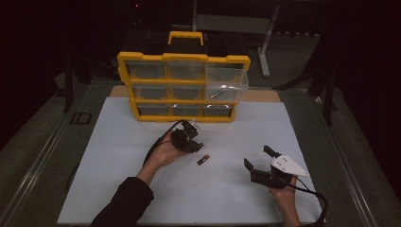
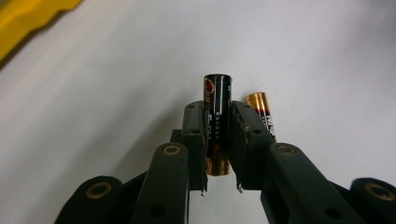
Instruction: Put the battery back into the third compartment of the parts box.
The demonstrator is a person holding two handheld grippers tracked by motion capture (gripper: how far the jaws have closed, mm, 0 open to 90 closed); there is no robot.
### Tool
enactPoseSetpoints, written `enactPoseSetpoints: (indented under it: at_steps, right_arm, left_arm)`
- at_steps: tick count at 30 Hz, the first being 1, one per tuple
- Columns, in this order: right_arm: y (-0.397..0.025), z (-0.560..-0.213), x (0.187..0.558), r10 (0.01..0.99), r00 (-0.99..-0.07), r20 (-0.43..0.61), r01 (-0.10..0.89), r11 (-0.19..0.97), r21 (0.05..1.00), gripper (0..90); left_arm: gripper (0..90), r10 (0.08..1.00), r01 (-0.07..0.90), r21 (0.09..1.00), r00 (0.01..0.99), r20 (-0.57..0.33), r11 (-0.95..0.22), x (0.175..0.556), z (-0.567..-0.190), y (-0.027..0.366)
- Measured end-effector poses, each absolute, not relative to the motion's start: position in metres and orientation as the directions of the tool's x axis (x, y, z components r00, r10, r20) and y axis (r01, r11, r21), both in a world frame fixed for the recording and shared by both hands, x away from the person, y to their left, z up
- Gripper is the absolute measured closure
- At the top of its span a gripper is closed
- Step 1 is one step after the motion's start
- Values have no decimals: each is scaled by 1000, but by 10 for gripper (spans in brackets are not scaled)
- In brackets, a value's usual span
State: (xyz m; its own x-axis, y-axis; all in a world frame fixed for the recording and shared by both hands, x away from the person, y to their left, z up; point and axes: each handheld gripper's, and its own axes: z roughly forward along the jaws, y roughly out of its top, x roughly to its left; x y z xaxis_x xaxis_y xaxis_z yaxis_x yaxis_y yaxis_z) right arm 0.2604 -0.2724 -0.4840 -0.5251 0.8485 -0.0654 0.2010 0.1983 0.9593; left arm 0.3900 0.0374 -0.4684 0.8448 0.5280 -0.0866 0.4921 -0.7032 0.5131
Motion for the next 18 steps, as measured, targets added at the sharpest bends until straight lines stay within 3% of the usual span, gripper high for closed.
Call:
enactPoseSetpoints:
  at_steps: [18]
  right_arm:
    - [-272, -484, 260, 848, -526, -67, 200, 200, 959, 117]
  left_arm:
    - [770, 547, 480, 630, 831, -102, -611, 385, -438, 50]
